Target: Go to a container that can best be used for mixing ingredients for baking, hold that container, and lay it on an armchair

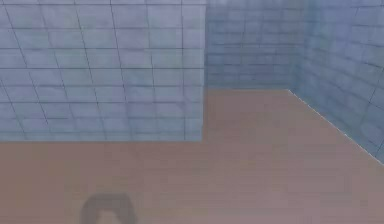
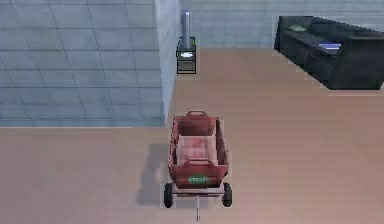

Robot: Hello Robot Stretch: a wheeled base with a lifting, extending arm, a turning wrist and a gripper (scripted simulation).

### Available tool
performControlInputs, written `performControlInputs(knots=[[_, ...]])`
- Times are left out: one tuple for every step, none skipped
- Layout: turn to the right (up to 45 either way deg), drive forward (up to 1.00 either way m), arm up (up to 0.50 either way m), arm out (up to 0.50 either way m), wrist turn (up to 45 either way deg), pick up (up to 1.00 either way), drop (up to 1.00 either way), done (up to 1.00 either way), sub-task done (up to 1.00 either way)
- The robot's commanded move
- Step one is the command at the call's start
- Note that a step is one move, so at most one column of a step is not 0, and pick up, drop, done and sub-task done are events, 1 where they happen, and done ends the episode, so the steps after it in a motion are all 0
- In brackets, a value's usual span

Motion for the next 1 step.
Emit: performControlInputs(knots=[[-45.0,0.0,0.0,0.0,0.0,0.0,0.0,0.0,0.0]])
